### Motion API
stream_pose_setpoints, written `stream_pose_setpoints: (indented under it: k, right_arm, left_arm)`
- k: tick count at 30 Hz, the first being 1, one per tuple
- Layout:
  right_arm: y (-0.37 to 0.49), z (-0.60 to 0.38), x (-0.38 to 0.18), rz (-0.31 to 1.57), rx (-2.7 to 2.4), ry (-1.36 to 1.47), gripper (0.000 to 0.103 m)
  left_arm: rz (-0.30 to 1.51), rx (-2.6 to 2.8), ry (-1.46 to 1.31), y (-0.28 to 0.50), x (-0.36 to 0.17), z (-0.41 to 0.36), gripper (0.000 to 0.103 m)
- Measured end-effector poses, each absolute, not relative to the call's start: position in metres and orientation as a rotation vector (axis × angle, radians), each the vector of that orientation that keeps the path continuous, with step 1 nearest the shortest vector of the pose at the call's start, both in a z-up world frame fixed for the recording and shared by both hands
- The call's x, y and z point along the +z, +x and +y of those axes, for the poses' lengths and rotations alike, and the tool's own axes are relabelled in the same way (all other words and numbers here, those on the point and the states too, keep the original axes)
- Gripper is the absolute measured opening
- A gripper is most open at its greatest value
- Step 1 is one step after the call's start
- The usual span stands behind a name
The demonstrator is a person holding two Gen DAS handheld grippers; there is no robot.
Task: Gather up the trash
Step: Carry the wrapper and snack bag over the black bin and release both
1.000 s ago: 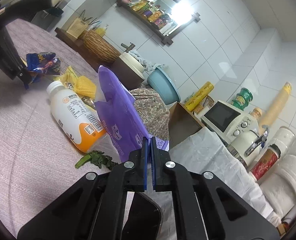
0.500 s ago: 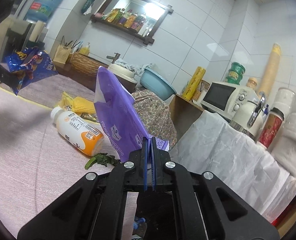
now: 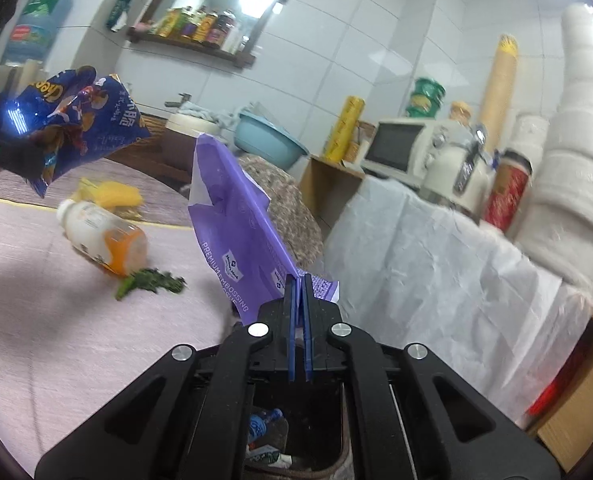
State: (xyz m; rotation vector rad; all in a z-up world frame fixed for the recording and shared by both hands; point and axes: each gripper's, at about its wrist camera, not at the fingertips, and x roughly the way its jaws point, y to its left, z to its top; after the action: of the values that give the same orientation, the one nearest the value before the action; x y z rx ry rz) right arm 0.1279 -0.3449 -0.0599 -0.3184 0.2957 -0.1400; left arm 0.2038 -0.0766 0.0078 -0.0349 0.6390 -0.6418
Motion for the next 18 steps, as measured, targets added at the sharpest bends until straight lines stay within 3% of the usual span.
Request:
stream_pose_setpoints:
  k: [18]
  right_arm:
    - [0.209,-0.453,-0.199,0.684,-0.261,-0.015,0.003]
  left_arm:
    - [0.836,-0.786,0.061,0.251,-0.049,-0.223,0.033]
